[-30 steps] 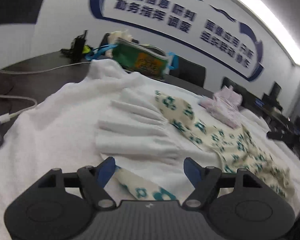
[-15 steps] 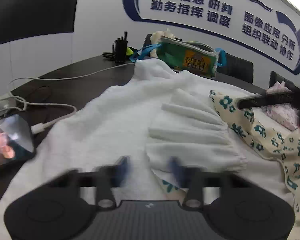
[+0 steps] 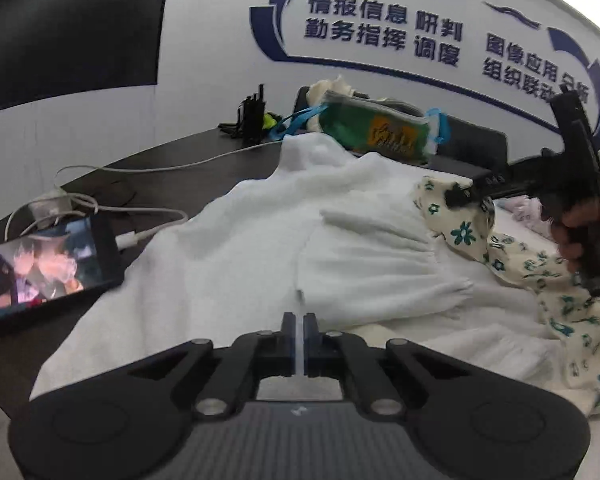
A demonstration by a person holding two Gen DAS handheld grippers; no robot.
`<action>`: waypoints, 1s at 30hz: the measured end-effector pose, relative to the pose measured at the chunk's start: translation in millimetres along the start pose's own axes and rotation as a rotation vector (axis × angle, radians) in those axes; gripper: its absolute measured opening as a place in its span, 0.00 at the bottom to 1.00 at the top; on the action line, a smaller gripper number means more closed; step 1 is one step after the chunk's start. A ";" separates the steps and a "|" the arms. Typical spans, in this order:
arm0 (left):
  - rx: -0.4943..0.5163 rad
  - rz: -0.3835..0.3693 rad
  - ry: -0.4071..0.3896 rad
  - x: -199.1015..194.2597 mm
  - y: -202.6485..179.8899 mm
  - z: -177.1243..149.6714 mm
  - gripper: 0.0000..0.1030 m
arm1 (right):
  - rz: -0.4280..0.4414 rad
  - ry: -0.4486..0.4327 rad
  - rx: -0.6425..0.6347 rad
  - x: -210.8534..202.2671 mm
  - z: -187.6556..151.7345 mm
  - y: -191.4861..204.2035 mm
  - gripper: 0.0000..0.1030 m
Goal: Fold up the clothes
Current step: 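Open both grippers and release the cream shirt onto the towel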
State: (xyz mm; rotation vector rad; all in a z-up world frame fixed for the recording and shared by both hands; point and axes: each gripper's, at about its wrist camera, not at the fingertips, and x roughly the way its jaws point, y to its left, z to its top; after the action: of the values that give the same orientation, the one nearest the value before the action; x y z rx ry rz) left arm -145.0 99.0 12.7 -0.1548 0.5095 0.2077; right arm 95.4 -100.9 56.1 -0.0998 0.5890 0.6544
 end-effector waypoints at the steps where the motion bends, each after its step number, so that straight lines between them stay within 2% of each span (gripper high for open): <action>1: -0.008 -0.008 -0.024 -4.1 1.8 0.6 0.04 | -0.013 0.008 -0.009 -1.1 -2.6 1.3 0.20; 3: -0.012 -0.033 -0.066 -11.5 4.4 1.7 0.12 | -0.040 0.023 -0.027 -3.4 -7.7 3.8 0.31; 4: 0.004 -0.060 -0.074 -13.9 4.3 1.9 0.17 | -0.045 0.001 -0.035 -15.9 -9.3 5.5 0.41; 5: 0.020 -0.088 -0.083 -16.2 4.1 2.2 0.21 | -0.048 -0.028 -0.043 -30.8 -10.6 7.4 0.46; 7: 0.054 -0.155 -0.100 -21.0 3.6 2.1 0.24 | -0.020 -0.058 -0.053 -59.8 -16.6 8.8 0.47; 9: 0.091 -0.263 -0.118 -26.2 3.6 -0.1 0.31 | 0.028 -0.073 -0.085 -83.6 -26.9 12.9 0.47; 10: 0.109 -0.305 -0.130 -29.1 4.0 -1.2 0.38 | 0.065 -0.073 -0.117 -91.6 -34.9 17.0 0.48; 11: 0.124 -0.328 -0.140 -31.0 5.2 -2.0 0.41 | 0.101 -0.072 -0.149 -99.7 -42.9 21.2 0.51; 13: 0.142 -0.357 -0.149 -31.8 8.0 -2.9 0.41 | 0.175 -0.069 -0.213 -115.8 -58.9 29.5 0.54; 18: 0.125 -0.365 -0.116 -28.2 13.4 -5.3 0.42 | 0.358 -0.064 -0.373 -156.2 -98.8 50.2 0.59; 19: 0.123 -0.365 -0.112 -27.7 13.6 -5.7 0.42 | 0.373 -0.059 -0.389 -157.9 -102.5 53.8 0.59; 25: 0.150 -0.362 -0.106 -29.0 9.0 -11.1 0.44 | 0.397 -0.043 -0.387 -146.3 -108.8 64.8 0.58; 30: 0.161 -0.358 -0.103 -30.7 9.3 -14.4 0.46 | 0.383 -0.048 -0.368 -138.7 -108.1 63.8 0.58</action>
State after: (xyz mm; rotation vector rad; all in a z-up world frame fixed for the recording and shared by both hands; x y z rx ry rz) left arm -180.0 100.2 14.7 -0.0756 0.3864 -0.1745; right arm -83.6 -154.6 47.7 -0.3193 0.4378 1.1317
